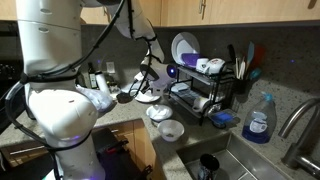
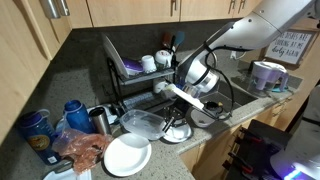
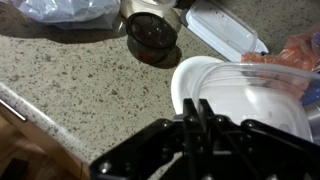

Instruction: Pick up the plastic bowl from the bottom compartment of the dish rack and put it on the countertop.

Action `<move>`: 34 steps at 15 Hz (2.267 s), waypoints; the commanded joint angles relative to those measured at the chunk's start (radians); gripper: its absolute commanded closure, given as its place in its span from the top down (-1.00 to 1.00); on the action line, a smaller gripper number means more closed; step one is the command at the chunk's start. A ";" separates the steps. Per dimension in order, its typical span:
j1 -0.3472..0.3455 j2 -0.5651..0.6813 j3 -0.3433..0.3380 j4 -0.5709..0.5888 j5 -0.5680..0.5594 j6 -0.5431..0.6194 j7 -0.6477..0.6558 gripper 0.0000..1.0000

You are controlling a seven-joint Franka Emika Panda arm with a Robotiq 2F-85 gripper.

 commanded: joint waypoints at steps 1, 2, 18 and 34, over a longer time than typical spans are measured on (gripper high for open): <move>-0.010 -0.119 0.003 -0.100 -0.023 0.036 0.078 -0.96; -0.011 -0.135 0.002 -0.118 -0.035 0.048 0.100 -0.96; -0.097 -0.418 -0.005 -0.397 -0.084 0.240 0.299 -0.96; -0.167 -0.392 -0.029 -0.367 -0.097 0.225 0.246 -0.83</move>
